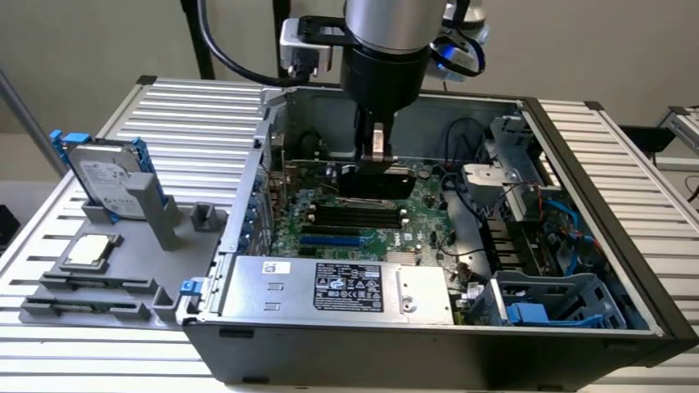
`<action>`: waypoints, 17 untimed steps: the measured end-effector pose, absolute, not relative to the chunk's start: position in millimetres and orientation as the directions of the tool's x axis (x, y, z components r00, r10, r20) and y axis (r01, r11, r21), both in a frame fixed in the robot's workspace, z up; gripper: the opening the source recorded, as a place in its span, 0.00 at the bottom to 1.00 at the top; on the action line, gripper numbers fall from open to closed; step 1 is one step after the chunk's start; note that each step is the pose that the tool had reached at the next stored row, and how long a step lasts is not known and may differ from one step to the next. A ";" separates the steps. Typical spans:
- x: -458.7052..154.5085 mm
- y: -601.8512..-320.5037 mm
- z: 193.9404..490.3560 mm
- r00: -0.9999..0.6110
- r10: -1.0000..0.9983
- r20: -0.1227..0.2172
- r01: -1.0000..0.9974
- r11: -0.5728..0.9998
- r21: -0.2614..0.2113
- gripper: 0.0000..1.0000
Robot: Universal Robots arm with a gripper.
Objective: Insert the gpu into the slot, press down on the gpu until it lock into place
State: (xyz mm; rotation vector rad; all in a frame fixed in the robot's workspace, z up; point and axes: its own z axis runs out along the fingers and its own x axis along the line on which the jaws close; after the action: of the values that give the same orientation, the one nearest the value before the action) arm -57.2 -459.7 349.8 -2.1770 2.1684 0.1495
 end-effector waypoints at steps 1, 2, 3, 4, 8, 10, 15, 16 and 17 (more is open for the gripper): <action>-59.3 -459.7 348.0 0.001 -0.993 -0.114 -1.000 -0.004 0.022 0.26; -61.0 -459.7 346.2 -0.001 -0.993 -0.114 -1.000 -0.002 0.022 0.26; -62.8 -459.7 344.5 -0.003 -0.993 -0.114 -1.000 0.000 0.022 0.26; -64.1 -459.7 342.6 -0.005 -0.994 -0.114 -1.000 0.002 0.022 0.26; -66.1 -461.3 335.8 -0.006 -0.994 -0.113 -1.000 0.003 0.022 0.26; -66.9 -461.7 332.2 -0.006 -0.994 -0.113 -1.000 0.003 0.022 0.26; -71.7 -461.9 323.1 -0.009 -0.994 -0.112 -1.000 0.006 0.022 0.26; -73.2 -461.9 321.3 -0.010 -0.994 -0.112 -1.000 0.008 0.022 0.26; -74.8 -461.9 319.5 -0.012 -0.994 -0.112 -1.000 0.010 0.022 0.26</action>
State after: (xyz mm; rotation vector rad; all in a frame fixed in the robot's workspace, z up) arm -74.8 -461.9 319.5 -2.1617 2.1858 0.1458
